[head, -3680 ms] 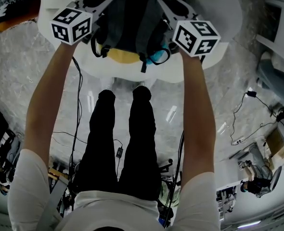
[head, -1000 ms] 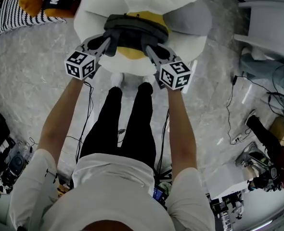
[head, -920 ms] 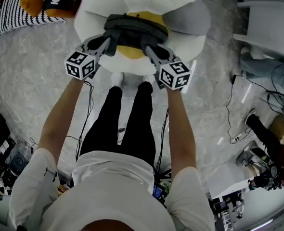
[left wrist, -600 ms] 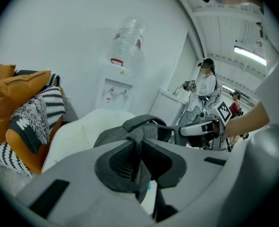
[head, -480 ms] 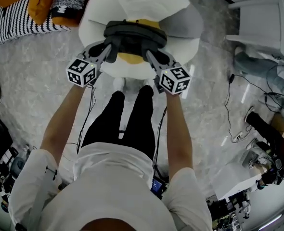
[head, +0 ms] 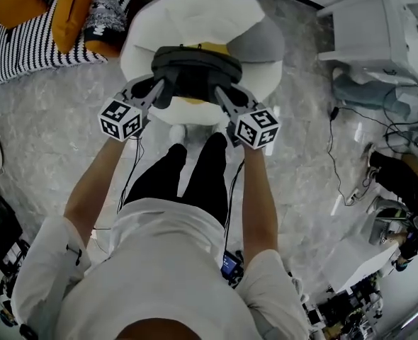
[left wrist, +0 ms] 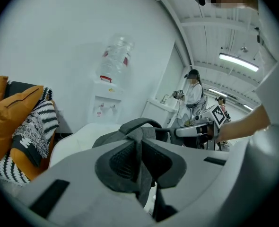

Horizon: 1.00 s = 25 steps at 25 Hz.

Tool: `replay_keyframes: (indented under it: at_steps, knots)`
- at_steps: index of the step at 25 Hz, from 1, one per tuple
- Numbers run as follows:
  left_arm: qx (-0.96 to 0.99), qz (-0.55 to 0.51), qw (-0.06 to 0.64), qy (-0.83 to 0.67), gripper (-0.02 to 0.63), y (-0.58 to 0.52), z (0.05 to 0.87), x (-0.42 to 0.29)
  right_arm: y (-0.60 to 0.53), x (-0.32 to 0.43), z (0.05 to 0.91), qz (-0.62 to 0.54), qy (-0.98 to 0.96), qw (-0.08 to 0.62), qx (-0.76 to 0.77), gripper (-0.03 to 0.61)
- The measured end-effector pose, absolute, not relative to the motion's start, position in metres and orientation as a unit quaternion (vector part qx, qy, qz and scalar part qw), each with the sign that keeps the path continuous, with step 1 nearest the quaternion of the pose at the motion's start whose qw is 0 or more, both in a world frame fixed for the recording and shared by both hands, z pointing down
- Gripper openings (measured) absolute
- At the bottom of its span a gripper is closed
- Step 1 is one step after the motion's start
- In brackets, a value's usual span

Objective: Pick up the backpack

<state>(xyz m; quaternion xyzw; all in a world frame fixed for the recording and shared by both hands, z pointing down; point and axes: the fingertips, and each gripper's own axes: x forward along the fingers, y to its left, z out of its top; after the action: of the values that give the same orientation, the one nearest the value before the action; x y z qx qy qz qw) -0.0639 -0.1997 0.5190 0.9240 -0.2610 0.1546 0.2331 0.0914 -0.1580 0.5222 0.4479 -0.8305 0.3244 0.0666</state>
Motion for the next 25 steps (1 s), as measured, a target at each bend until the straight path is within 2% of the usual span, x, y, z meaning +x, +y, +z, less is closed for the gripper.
replay_keyframes:
  at_steps: [25]
  knots:
    - [0.917, 0.142, 0.238, -0.285, 0.037, -0.171, 0.466, -0.075, -0.132, 0.082, 0.468, 0.324, -0.840, 0.056, 0.432, 0.064]
